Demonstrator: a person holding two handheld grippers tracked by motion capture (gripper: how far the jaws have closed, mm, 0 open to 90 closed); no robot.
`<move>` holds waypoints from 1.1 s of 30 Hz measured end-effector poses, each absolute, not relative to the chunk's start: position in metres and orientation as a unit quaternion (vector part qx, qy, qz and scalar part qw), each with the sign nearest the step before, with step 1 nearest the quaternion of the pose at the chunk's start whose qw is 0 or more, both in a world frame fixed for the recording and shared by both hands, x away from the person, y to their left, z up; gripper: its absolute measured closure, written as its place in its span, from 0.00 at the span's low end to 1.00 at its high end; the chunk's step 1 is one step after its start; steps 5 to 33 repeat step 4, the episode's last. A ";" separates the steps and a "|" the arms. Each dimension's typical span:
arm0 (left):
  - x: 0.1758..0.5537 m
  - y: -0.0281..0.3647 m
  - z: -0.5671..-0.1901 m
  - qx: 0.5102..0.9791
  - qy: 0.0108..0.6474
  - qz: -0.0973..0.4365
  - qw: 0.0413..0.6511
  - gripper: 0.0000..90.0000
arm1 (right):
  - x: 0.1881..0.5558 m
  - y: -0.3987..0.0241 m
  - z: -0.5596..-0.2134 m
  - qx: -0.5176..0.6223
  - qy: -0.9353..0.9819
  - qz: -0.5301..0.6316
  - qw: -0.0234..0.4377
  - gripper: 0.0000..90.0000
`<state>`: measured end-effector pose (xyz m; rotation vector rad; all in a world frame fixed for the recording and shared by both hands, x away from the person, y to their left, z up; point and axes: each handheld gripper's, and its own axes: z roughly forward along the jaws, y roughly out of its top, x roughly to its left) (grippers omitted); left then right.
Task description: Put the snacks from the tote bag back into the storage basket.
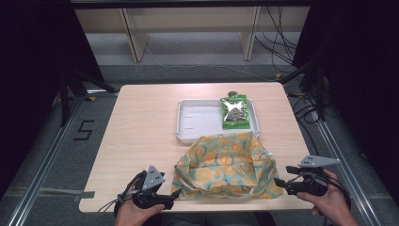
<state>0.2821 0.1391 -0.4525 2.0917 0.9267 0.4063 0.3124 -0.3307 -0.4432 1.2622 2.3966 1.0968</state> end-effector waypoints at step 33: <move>0.282 0.140 -0.452 0.831 0.361 0.162 0.392 0.23 | 0.312 -0.330 -0.444 0.429 0.817 0.372 0.104 0.33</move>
